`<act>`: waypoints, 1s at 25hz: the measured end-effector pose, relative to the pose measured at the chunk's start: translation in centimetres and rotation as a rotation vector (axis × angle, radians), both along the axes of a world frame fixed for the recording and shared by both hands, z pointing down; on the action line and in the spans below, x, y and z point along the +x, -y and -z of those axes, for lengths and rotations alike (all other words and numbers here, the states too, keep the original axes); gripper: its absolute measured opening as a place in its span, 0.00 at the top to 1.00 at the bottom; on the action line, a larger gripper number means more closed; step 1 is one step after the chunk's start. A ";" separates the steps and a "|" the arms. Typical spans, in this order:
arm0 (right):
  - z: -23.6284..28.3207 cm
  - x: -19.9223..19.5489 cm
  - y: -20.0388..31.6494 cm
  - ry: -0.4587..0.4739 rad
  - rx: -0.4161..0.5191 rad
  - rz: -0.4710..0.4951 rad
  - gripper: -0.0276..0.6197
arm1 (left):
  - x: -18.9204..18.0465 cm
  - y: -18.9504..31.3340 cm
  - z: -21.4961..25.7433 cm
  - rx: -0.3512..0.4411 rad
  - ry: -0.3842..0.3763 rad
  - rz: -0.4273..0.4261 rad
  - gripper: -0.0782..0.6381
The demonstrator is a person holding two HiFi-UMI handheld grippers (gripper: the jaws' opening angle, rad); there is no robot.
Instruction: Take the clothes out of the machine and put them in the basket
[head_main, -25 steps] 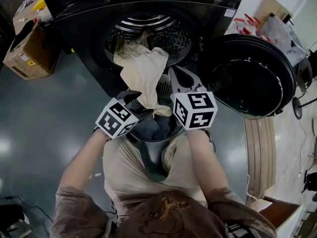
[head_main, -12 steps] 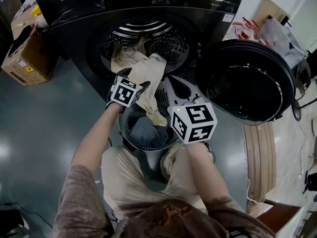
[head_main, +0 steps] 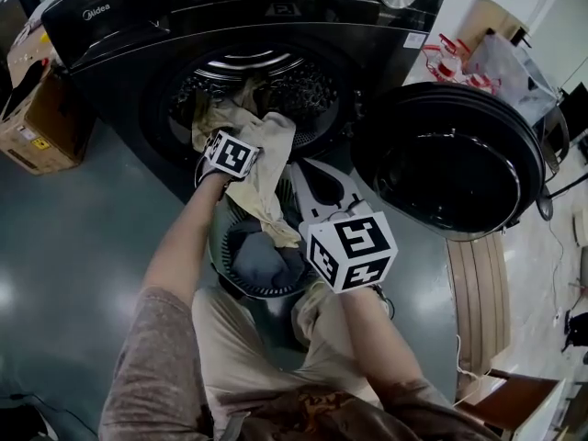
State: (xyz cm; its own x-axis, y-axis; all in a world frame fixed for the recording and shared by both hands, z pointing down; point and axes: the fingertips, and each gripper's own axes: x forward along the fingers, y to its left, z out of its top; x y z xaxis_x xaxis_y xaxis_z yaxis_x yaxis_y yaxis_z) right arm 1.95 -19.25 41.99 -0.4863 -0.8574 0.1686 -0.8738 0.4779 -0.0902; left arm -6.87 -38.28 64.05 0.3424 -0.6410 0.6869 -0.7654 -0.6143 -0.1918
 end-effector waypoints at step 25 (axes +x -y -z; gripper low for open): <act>-0.3 -0.7 0.4 -0.030 0.017 0.005 0.96 | 1.1 -15.4 9.1 0.003 -0.329 -0.145 0.81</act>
